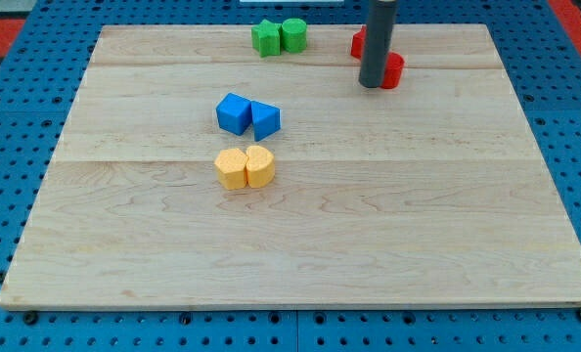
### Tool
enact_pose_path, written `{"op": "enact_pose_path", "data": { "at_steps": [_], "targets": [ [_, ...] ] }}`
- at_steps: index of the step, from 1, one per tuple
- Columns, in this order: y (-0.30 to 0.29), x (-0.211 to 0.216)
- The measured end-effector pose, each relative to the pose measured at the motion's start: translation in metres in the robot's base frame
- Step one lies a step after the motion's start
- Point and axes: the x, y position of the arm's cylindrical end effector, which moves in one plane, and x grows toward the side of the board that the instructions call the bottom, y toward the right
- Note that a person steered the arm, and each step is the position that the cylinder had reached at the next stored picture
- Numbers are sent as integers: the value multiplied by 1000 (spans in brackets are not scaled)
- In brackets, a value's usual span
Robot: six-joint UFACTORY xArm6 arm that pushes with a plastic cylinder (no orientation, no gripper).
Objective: Push the red star down a bit
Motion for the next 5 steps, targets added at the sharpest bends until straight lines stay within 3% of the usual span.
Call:
{"op": "enact_pose_path", "data": {
  "at_steps": [1,2,3,4,5],
  "targets": [
    [2,-6],
    [6,22],
    [72,27],
    [97,-22],
    [51,-83]
  ]
}}
